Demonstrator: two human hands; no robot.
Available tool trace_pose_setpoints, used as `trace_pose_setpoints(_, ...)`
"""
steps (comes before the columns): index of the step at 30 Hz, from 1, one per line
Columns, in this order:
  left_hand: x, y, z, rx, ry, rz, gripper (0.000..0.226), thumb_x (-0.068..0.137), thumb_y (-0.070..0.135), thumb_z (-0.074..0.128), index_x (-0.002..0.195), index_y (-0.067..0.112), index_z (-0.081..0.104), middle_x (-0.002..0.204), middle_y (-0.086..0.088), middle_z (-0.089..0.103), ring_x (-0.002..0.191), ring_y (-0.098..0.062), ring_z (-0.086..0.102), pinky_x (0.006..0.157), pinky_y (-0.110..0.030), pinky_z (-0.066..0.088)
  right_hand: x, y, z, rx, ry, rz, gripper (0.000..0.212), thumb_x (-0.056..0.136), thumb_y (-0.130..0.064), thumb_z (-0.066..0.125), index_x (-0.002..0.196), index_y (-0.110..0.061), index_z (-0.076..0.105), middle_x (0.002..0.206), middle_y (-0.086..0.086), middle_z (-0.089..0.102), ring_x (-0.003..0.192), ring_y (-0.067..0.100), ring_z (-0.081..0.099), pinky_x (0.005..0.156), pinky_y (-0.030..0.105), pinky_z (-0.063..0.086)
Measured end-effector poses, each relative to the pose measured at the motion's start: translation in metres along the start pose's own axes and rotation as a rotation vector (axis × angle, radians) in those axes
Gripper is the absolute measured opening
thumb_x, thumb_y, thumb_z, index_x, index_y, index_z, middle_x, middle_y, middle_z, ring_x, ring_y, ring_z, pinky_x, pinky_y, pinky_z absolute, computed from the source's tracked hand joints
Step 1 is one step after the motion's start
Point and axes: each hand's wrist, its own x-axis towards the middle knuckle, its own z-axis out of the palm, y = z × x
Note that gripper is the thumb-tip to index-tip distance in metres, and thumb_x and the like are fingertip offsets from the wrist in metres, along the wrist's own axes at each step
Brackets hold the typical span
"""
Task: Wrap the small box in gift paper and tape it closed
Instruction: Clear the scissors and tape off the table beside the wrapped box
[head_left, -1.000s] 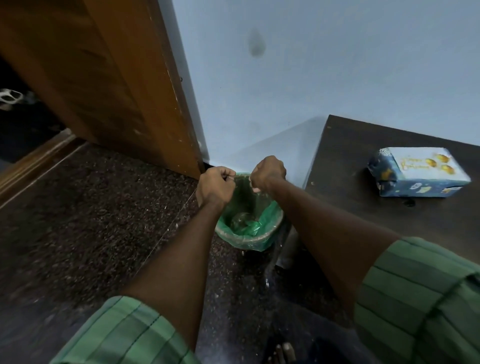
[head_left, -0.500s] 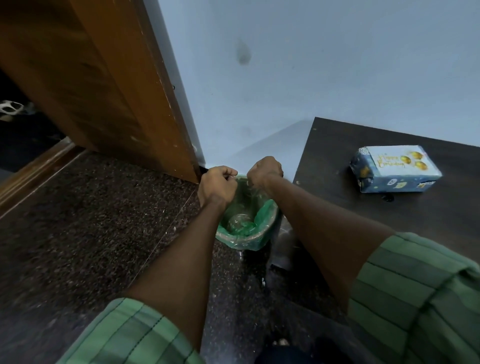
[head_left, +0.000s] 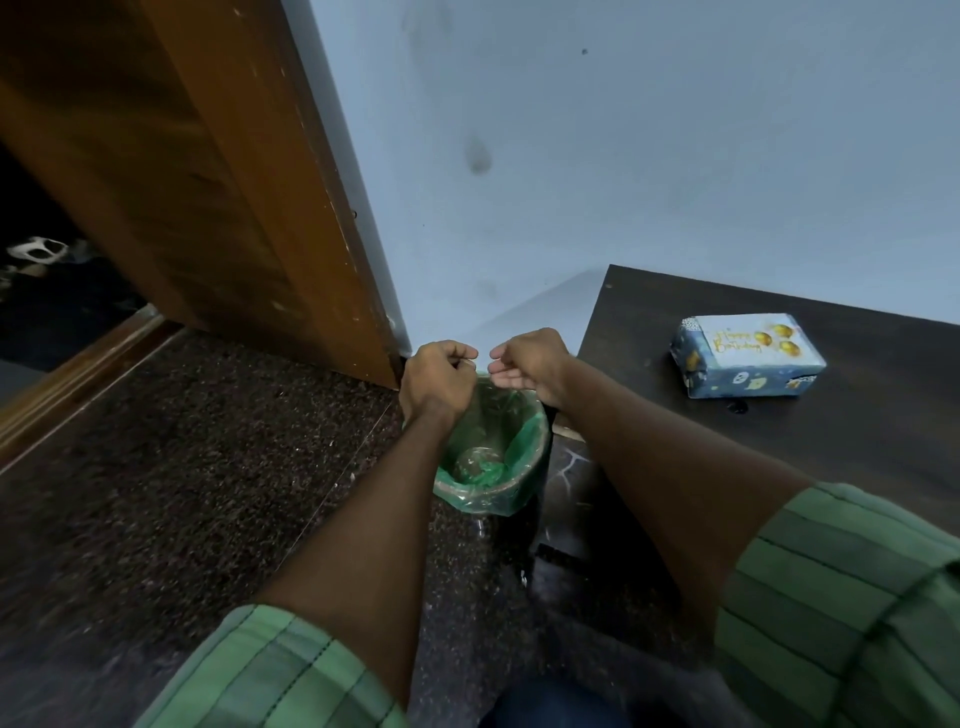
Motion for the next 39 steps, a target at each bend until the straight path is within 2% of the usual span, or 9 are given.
trace_pose_setpoints(3,-0.009,0.007,-0.002,0.036,0.002,0.025,0.019,0.098,0.02,0.069,0.107,0.03,0.082,0.105,0.008,0.082,0.095,-0.017,0.075,0.083,-0.031,0.061,-0.005,-0.002,-0.003,-0.077,0.079,-0.087,0.008,0.088,0.003,0.069,0.087,0.001,0.077,0.086,0.014,0.078,0.064,0.023,0.073,0.078,0.042,0.066)
trace_pose_setpoints(7,-0.031,0.037,0.002,0.15,0.007,0.168,0.024,0.102,0.024,0.061,0.117,0.031,0.079,0.113,0.008,0.08,0.101,-0.019,0.074,0.079,-0.028,0.051,-0.028,-0.012,-0.02,-0.171,0.225,-0.275,0.026,0.086,0.004,0.058,0.075,-0.012,0.076,0.073,0.003,0.074,0.072,0.023,0.076,0.084,0.042,0.065)
trace_pose_setpoints(11,-0.053,0.082,0.021,0.092,-0.013,0.255,0.025,0.103,0.025,0.059,0.121,0.031,0.076,0.117,0.009,0.078,0.103,-0.019,0.073,0.079,-0.028,0.047,-0.057,-0.024,-0.069,-0.228,0.417,-0.404,0.032,0.083,0.003,0.055,0.092,-0.015,0.08,0.094,0.001,0.078,0.094,0.021,0.072,0.093,0.034,0.057)
trace_pose_setpoints(17,-0.111,0.132,0.069,0.005,-0.092,0.39,0.028,0.102,0.033,0.063,0.129,0.03,0.071,0.126,0.007,0.073,0.116,-0.021,0.067,0.095,-0.036,0.055,-0.109,0.013,-0.18,-0.061,0.617,-0.513,0.025,0.084,-0.002,0.063,0.097,-0.016,0.079,0.086,-0.004,0.076,0.082,0.008,0.072,0.086,0.03,0.061)
trace_pose_setpoints(20,-0.131,0.151,0.092,-0.024,-0.054,0.433,0.029,0.1,0.032,0.064,0.129,0.027,0.068,0.126,0.005,0.067,0.116,-0.021,0.064,0.092,-0.035,0.051,-0.123,0.031,-0.222,-0.025,0.685,-0.506,0.027,0.08,0.0,0.064,0.093,-0.018,0.08,0.081,-0.007,0.076,0.079,0.008,0.073,0.082,0.029,0.062)
trace_pose_setpoints(27,-0.155,0.178,0.137,-0.086,-0.015,0.299,0.038,0.101,0.033,0.063,0.136,0.022,0.061,0.133,-0.006,0.056,0.121,-0.028,0.06,0.095,-0.04,0.052,-0.128,0.059,-0.272,-0.17,0.743,-0.545,0.026,0.084,0.001,0.069,0.103,-0.014,0.076,0.106,-0.001,0.071,0.084,-0.001,0.063,0.073,0.003,0.044)
trace_pose_setpoints(32,-0.152,0.172,0.153,-0.206,0.036,0.336,0.036,0.102,0.022,0.061,0.137,0.019,0.062,0.133,-0.006,0.061,0.121,-0.026,0.06,0.095,-0.031,0.044,-0.12,0.09,-0.278,-0.254,0.621,-0.625,0.042,0.087,-0.015,0.081,0.128,-0.015,0.07,0.121,-0.004,0.068,0.095,0.004,0.068,0.084,0.015,0.055)
trace_pose_setpoints(35,-0.142,0.167,0.158,-0.239,0.014,0.383,0.035,0.102,0.019,0.056,0.135,0.018,0.066,0.131,-0.005,0.066,0.122,-0.024,0.061,0.101,-0.029,0.043,-0.121,0.095,-0.279,-0.298,0.676,-0.649,0.039,0.085,-0.018,0.084,0.122,-0.016,0.073,0.104,-0.004,0.071,0.081,0.006,0.068,0.077,0.023,0.058)
trace_pose_setpoints(39,-0.135,0.163,0.163,-0.255,-0.029,0.409,0.037,0.102,0.02,0.053,0.136,0.02,0.067,0.132,-0.004,0.067,0.124,-0.024,0.061,0.107,-0.041,0.047,-0.121,0.105,-0.275,-0.44,0.704,-0.658,0.04,0.079,-0.013,0.084,0.117,-0.023,0.072,0.089,-0.008,0.064,0.07,0.009,0.06,0.074,0.036,0.059)
